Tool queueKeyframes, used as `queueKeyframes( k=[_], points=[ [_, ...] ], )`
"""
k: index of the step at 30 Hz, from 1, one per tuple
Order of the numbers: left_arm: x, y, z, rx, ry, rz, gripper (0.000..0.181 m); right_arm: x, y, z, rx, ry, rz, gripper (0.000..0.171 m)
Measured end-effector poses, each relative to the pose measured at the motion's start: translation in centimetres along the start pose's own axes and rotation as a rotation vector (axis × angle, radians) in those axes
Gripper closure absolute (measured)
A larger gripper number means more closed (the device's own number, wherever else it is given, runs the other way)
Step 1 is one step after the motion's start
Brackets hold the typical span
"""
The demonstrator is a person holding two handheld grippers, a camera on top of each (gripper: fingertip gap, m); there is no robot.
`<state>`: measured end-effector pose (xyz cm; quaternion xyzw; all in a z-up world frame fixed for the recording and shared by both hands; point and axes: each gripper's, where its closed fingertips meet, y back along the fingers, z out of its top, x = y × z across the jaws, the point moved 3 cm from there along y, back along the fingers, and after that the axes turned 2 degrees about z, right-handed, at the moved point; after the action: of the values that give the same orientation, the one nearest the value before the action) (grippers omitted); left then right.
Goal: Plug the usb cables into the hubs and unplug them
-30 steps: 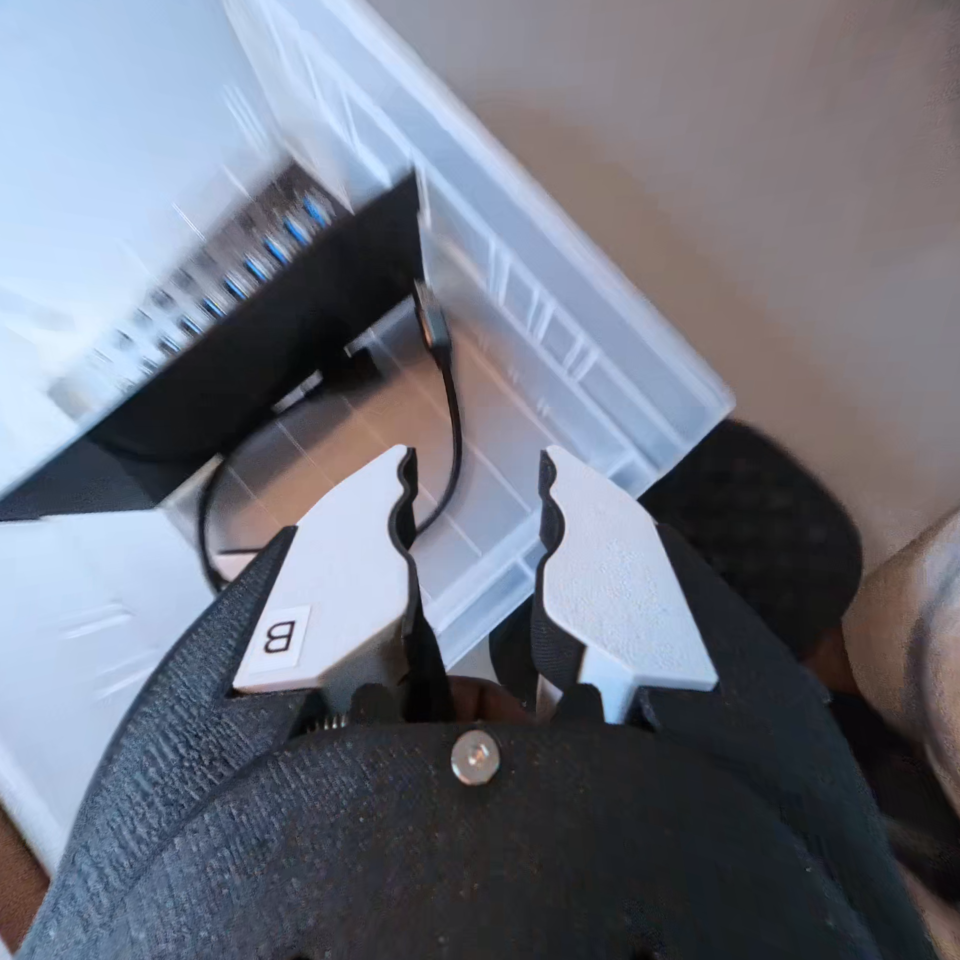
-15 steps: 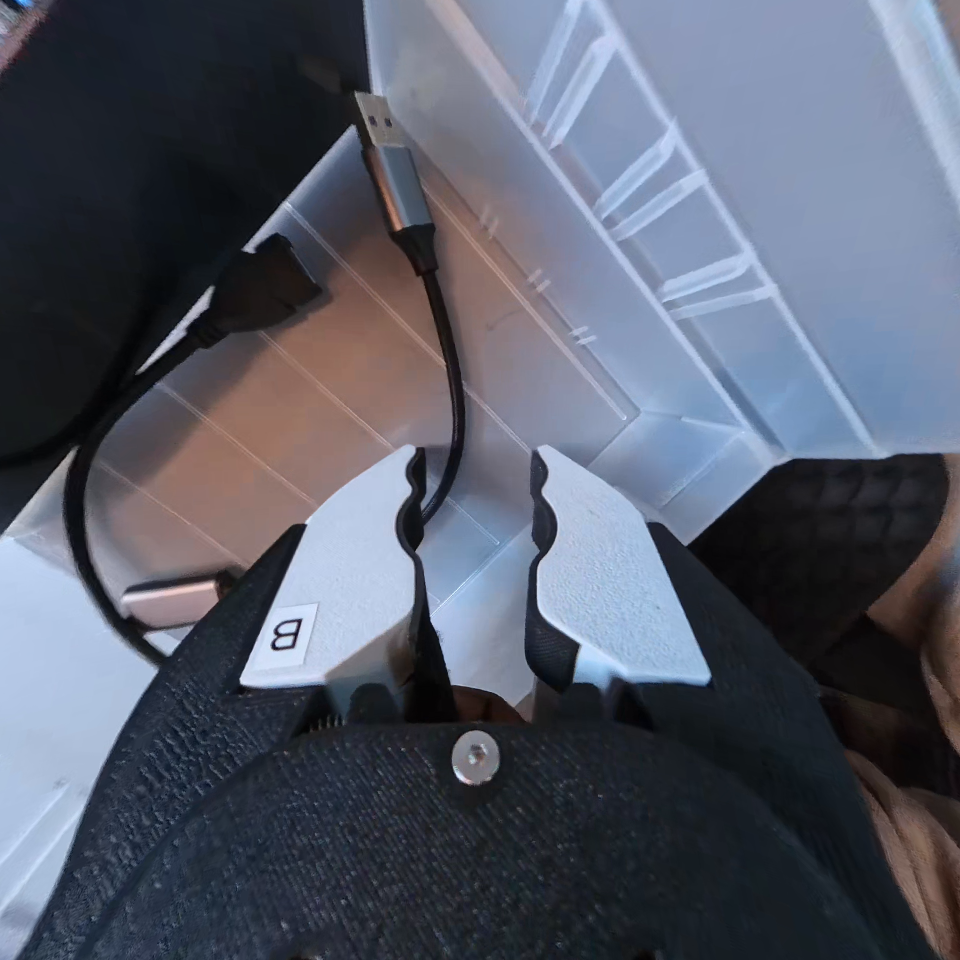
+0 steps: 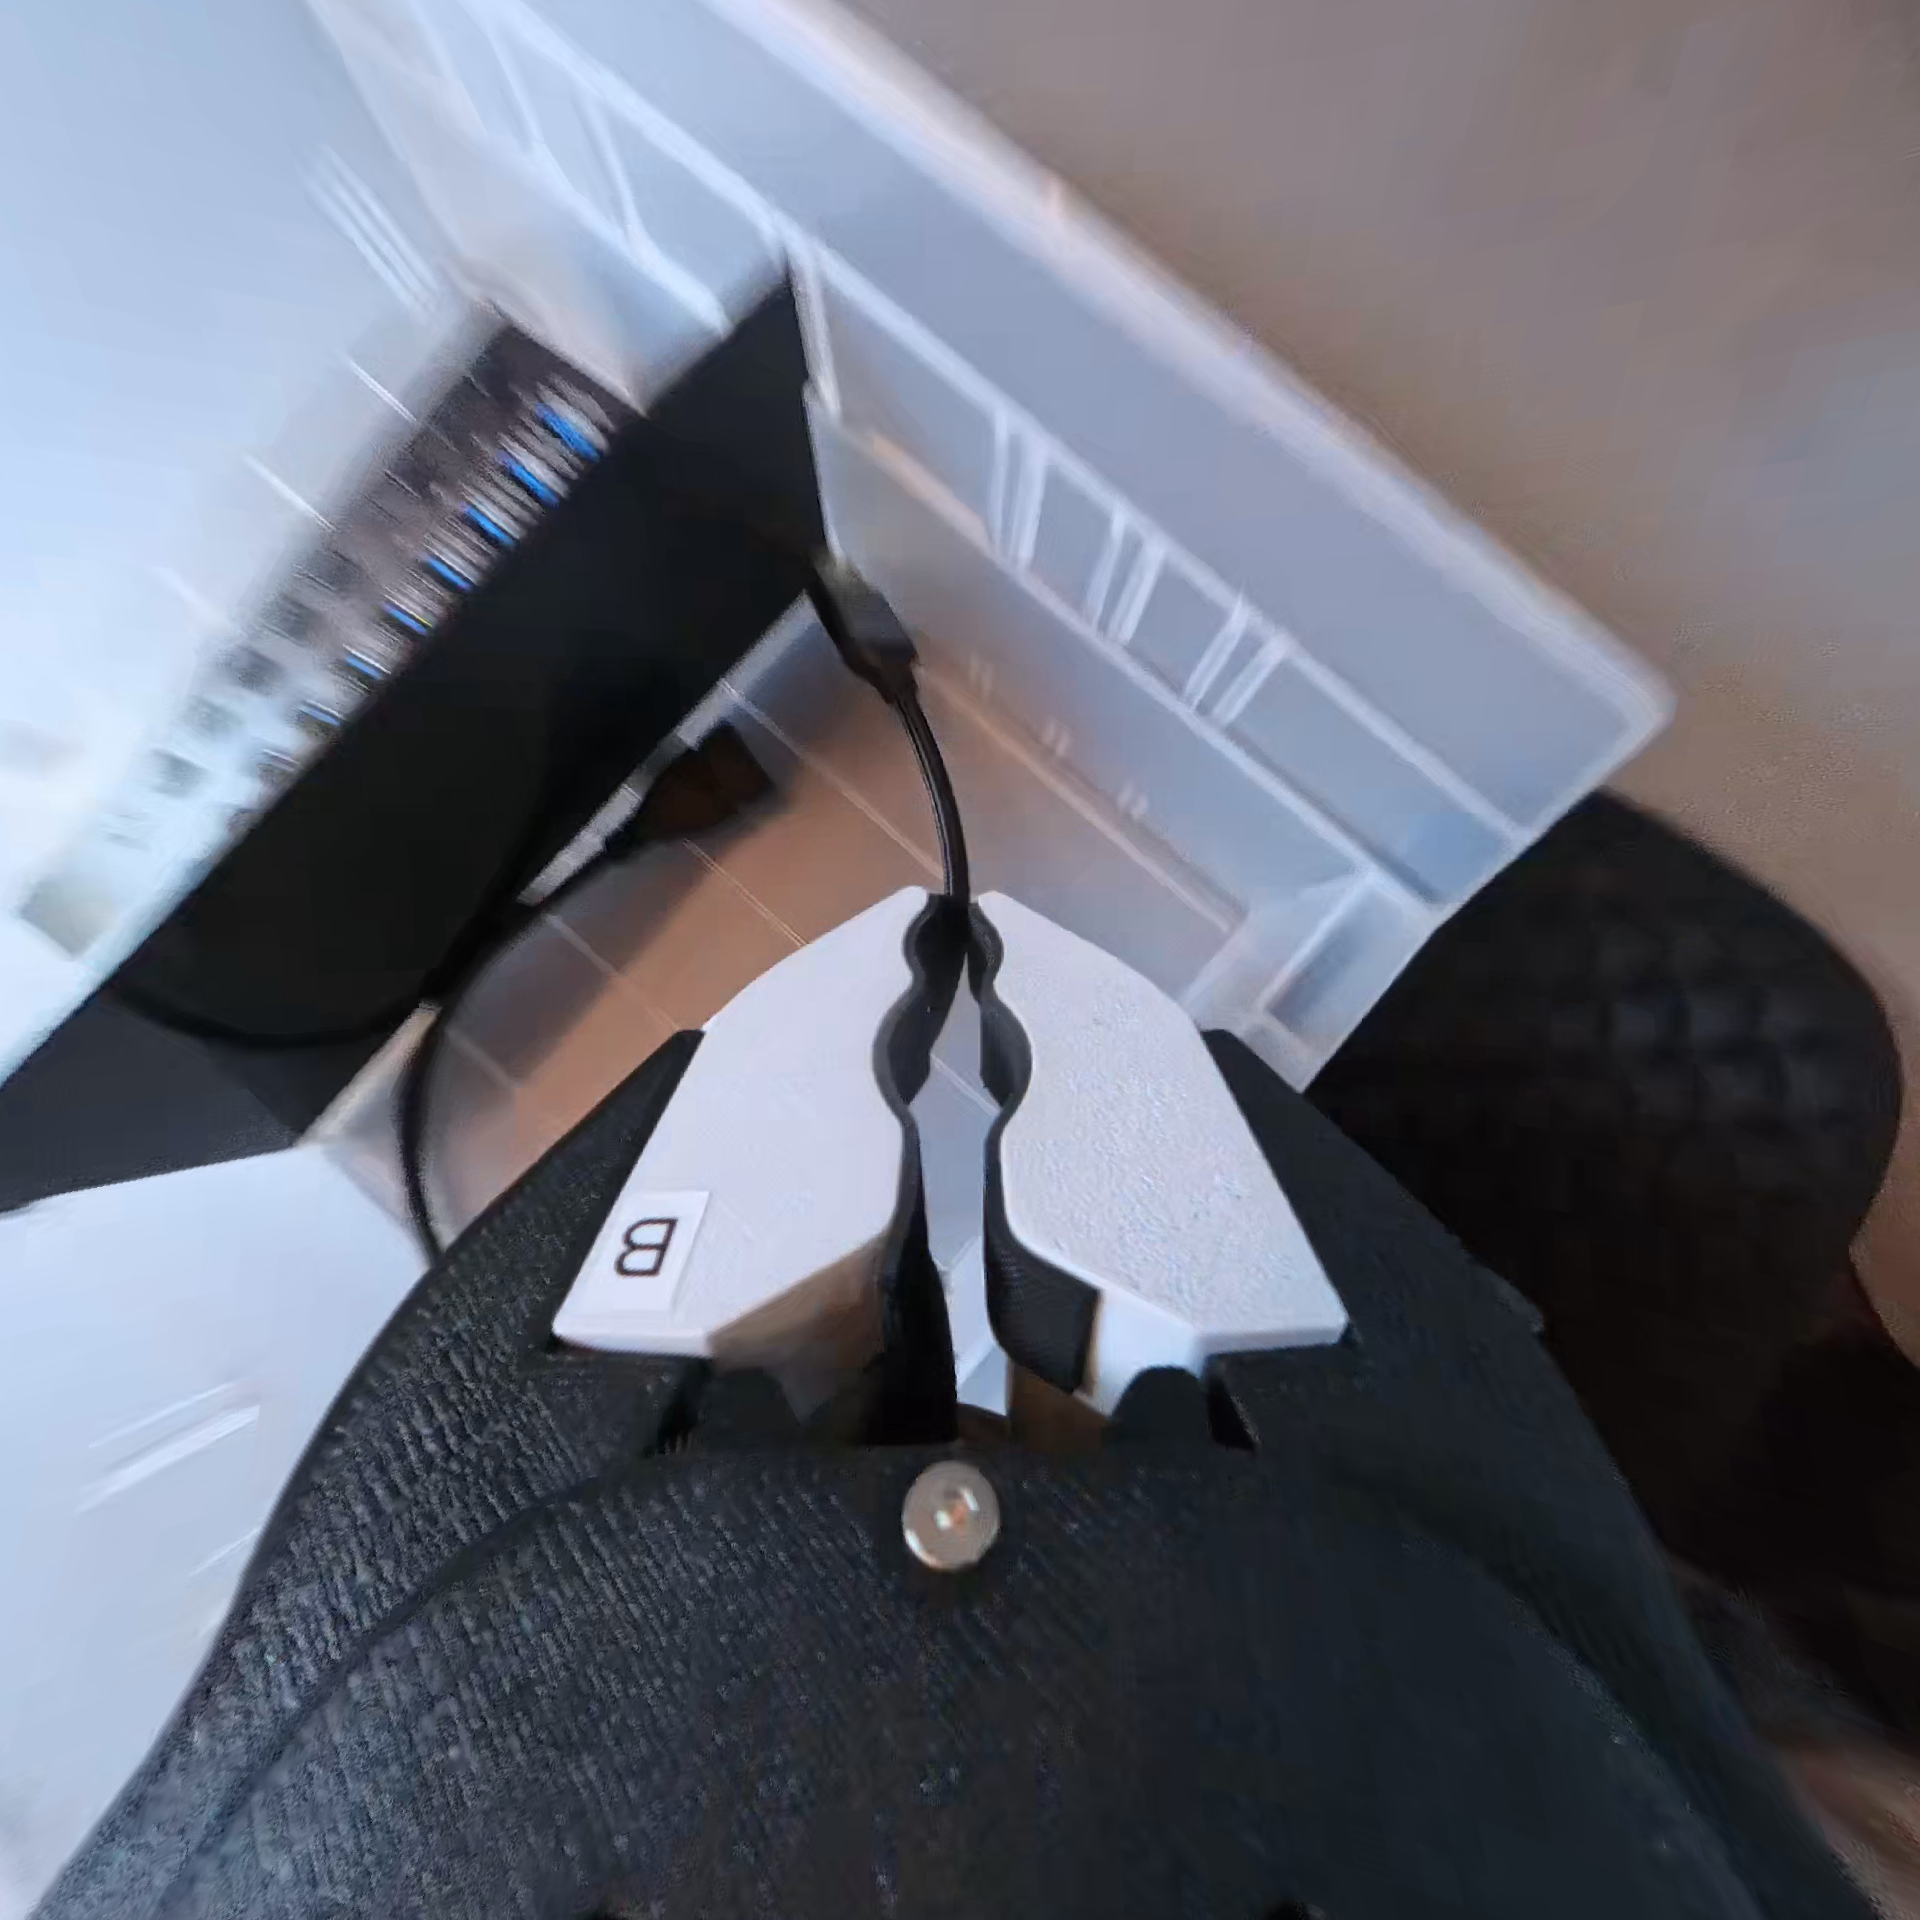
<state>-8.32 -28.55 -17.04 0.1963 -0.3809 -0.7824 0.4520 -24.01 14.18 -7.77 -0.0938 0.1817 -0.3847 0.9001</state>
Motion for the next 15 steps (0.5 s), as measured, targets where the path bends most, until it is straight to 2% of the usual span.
queueKeyframes(
  k=[1,4,6,10,15],
  points=[
    [0.2,1.3,1.1,-0.105,-0.011,0.026,0.179,0.0,0.0,0.0,0.0,0.003,-0.001,0.094],
    [-0.2,6.5,5.1,-0.507,-0.101,0.057,0.18,0.0,0.0,0.0,0.003,0.013,-0.001,0.094],
    [-1.9,9.3,6.8,-0.707,-0.268,0.103,0.181,0.1,0.0,0.0,0.003,0.021,-0.003,0.094],
    [-5.3,11.1,8.8,-0.883,-0.562,0.229,0.18,0.2,0.0,-0.1,0.008,0.02,0.002,0.094],
    [-6.9,11.4,10.2,-0.97,-0.648,0.32,0.178,0.3,-0.1,-0.2,0.012,0.028,0.006,0.095]
  ],
)
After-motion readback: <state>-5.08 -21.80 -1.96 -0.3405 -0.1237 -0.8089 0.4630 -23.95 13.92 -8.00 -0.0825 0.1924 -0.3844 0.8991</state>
